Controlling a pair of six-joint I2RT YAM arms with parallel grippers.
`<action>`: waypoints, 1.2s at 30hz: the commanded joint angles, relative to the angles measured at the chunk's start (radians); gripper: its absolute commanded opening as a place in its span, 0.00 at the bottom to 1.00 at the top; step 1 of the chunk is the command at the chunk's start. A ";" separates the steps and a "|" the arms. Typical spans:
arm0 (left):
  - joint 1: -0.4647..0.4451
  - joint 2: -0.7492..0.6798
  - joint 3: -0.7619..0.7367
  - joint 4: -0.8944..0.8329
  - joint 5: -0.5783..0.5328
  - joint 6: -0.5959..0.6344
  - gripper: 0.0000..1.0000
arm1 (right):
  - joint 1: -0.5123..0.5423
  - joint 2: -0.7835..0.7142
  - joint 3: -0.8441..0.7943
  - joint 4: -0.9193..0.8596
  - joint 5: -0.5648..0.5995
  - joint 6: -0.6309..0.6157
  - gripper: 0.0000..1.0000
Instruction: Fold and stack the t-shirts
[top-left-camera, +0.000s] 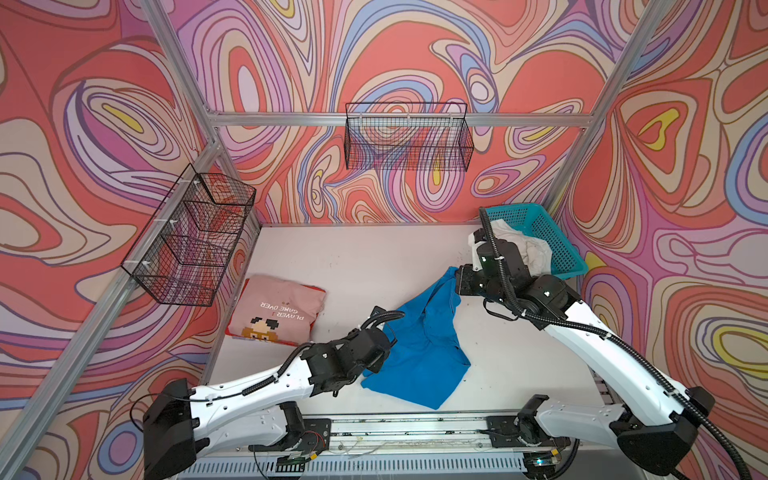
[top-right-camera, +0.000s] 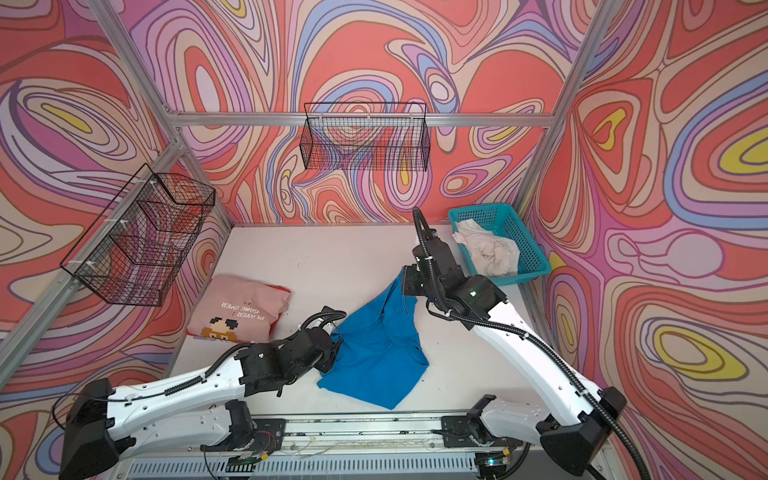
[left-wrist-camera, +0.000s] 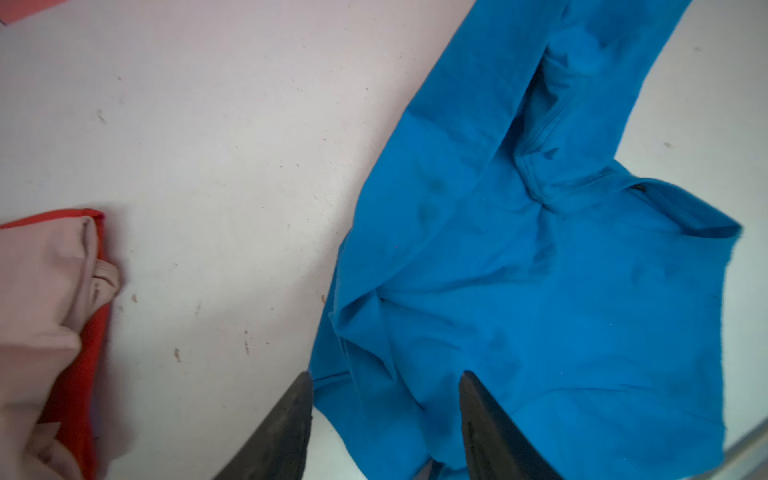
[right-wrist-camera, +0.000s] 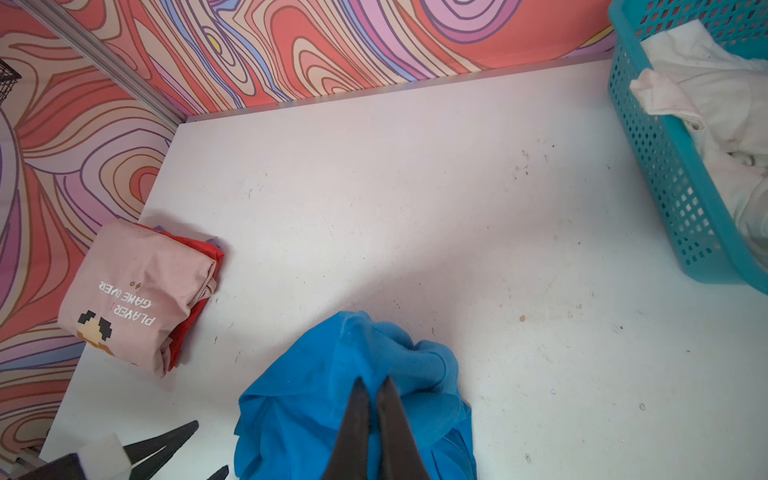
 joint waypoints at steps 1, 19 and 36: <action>0.011 -0.017 -0.051 0.009 0.172 -0.079 0.58 | -0.010 -0.021 -0.011 0.014 0.002 -0.017 0.00; 0.164 0.094 -0.082 0.126 0.278 -0.100 0.43 | -0.013 -0.029 -0.018 0.019 -0.012 -0.013 0.00; 0.228 0.190 -0.025 0.164 0.259 -0.067 0.23 | -0.012 -0.023 -0.021 0.022 -0.028 -0.023 0.00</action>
